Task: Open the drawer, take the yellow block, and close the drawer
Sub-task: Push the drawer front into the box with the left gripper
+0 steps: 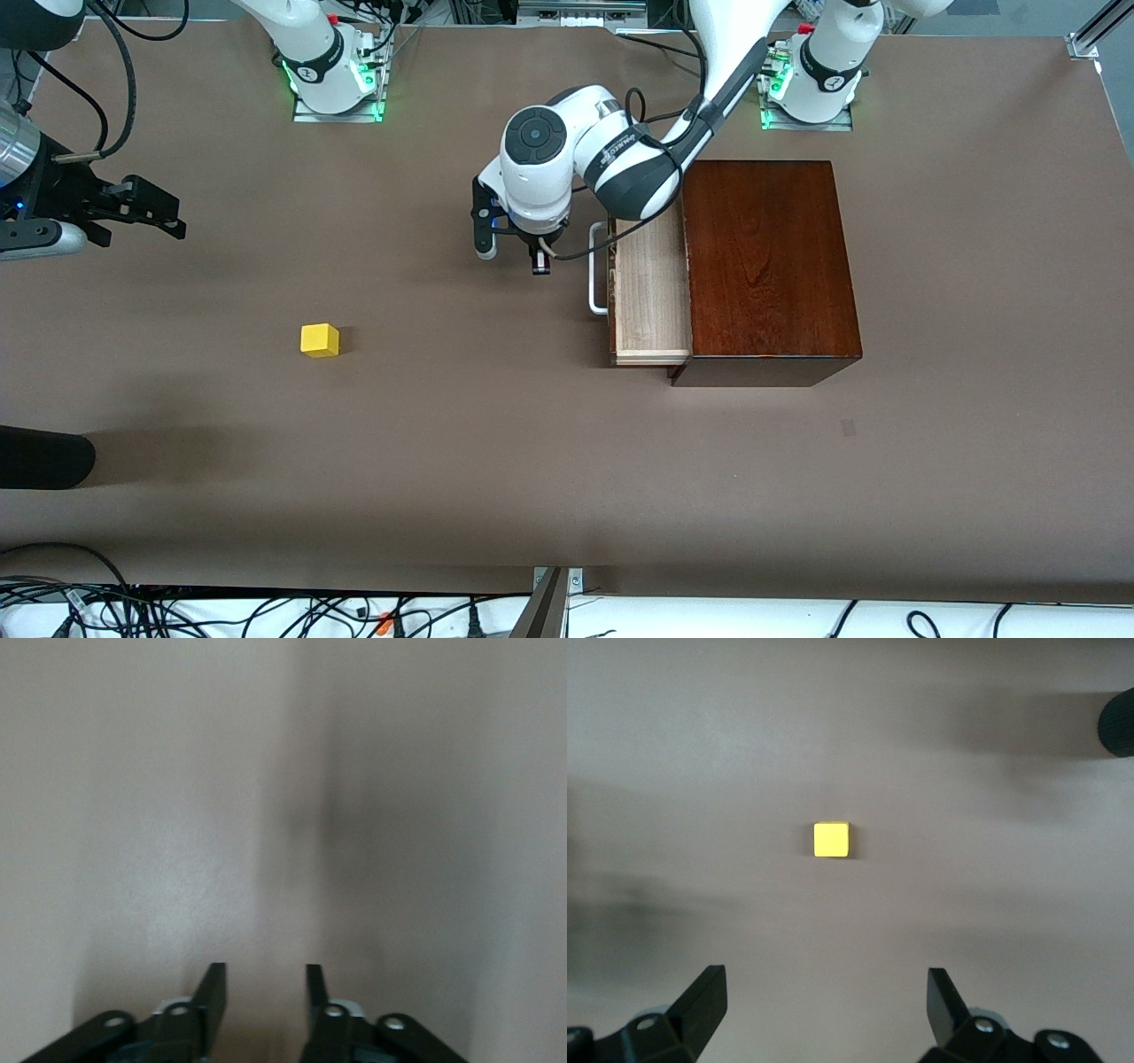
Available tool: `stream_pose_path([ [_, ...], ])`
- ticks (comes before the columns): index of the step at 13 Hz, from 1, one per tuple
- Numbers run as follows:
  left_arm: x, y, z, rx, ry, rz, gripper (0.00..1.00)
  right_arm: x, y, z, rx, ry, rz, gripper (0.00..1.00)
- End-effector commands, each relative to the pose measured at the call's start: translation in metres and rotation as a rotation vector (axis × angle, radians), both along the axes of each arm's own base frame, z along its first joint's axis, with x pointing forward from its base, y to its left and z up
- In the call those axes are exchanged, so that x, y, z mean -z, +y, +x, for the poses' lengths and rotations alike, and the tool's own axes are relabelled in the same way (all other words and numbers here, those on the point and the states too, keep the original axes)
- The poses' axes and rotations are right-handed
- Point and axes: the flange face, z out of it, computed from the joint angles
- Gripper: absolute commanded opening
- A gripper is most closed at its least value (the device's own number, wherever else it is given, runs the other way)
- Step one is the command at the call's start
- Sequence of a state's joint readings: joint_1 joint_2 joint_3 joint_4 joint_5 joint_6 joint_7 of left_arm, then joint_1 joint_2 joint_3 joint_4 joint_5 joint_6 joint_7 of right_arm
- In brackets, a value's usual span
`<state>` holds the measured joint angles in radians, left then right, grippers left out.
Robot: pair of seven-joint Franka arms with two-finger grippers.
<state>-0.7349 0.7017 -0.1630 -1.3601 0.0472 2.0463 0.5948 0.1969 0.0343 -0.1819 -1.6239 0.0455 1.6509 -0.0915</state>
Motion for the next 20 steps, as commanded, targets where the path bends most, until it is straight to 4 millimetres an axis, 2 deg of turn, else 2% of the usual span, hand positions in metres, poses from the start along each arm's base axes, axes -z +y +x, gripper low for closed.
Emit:
stream_pose_path([
  [1,0.015,0.001,0.008,0.055,-0.036,0.049,0.00,-0.006,-0.002,0.002,-0.012,0.006,-0.012,1.00],
  [4,0.017,0.019,0.018,0.033,-0.007,0.099,0.00,-0.006,-0.002,0.002,-0.012,0.006,-0.010,1.00],
  [6,0.008,0.028,0.025,0.041,-0.001,0.107,0.01,-0.006,-0.003,0.002,-0.010,0.006,-0.012,1.00],
  [8,0.013,0.053,0.037,0.055,0.056,0.163,0.02,-0.006,-0.002,0.002,-0.012,0.006,-0.012,1.00],
  [9,0.016,0.065,0.043,0.045,0.080,0.182,0.07,-0.006,-0.002,0.002,-0.012,0.006,-0.010,1.00],
  [14,0.019,0.099,0.067,0.171,0.121,0.184,0.04,-0.006,-0.002,0.002,-0.012,0.006,-0.010,1.00],
  [18,0.022,0.118,0.069,0.232,0.200,0.226,0.04,-0.006,-0.002,0.002,-0.012,0.006,-0.010,1.00],
  [20,0.022,0.130,0.078,0.242,0.208,0.220,0.04,-0.006,-0.002,0.002,-0.012,0.006,-0.010,1.00],
])
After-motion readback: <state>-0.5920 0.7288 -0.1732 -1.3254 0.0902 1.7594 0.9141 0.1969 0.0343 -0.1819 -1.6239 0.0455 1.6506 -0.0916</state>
